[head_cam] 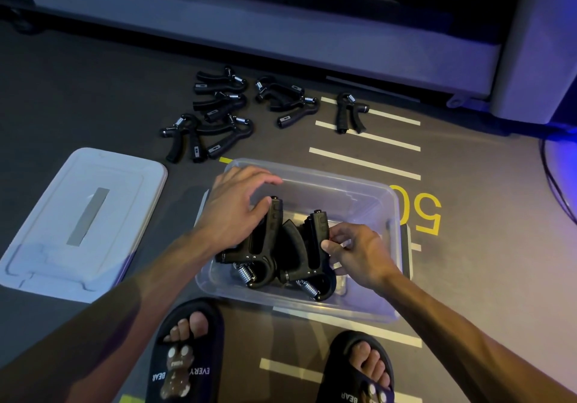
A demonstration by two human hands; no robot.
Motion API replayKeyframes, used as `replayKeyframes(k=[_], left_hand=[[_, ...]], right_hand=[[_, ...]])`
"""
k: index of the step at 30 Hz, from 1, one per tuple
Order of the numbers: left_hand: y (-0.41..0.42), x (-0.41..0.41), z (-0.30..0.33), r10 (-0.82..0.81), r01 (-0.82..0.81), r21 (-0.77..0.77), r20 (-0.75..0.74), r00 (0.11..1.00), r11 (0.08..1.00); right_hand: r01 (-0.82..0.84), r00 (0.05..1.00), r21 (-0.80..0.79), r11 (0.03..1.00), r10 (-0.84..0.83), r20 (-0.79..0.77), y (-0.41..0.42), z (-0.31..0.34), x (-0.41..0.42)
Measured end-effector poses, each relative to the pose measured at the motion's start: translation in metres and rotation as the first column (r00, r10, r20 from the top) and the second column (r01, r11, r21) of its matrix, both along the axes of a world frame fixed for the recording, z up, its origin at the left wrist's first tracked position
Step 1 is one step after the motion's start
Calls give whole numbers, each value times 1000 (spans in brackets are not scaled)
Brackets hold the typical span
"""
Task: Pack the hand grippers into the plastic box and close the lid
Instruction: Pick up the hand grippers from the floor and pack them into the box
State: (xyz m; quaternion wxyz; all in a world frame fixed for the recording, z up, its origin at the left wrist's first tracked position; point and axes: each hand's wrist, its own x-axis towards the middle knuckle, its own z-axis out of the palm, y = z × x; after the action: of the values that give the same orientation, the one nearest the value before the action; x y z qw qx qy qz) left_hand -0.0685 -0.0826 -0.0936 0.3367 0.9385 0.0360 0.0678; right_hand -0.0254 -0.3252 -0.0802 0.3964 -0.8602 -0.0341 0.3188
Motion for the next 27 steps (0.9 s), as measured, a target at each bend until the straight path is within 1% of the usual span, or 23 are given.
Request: replayKeyframes(k=[2, 4, 6, 9, 12, 16, 21, 27], left_hand=[[0, 0, -1, 1, -1, 6, 0, 1000, 1000], [0, 0, -1, 0, 0, 8, -1, 1000, 1000], [1, 0, -2, -1, 1, 12, -1, 1000, 1000], [0, 1, -2, 4, -4, 15, -4, 1000, 1000], [0, 1, -2, 2, -2, 12, -4, 1000, 1000], [0, 1, -1, -6, 6, 15, -5, 1000, 1000], [0, 1, -1, -3, 4, 20, -14, 1000, 1000], [0, 0, 0, -1, 1, 18, -11, 1000, 1000]], right_hand=[[-20, 999, -29, 999, 21, 25, 2, 1, 0], [-24, 1000, -55, 998, 25, 7, 3, 3, 1], [-24, 999, -64, 998, 21, -44, 3, 3, 3], [5, 987, -36, 999, -11, -163, 1, 2, 6], [-26, 968, -77, 997, 6, -252, 1, -6, 6], [-43, 979, -98, 994, 23, -200, 10, -16, 0], [-149, 986, -197, 969, 130, -105, 18, -15, -4], [-157, 983, -162, 974, 138, -119, 17, -15, -6]])
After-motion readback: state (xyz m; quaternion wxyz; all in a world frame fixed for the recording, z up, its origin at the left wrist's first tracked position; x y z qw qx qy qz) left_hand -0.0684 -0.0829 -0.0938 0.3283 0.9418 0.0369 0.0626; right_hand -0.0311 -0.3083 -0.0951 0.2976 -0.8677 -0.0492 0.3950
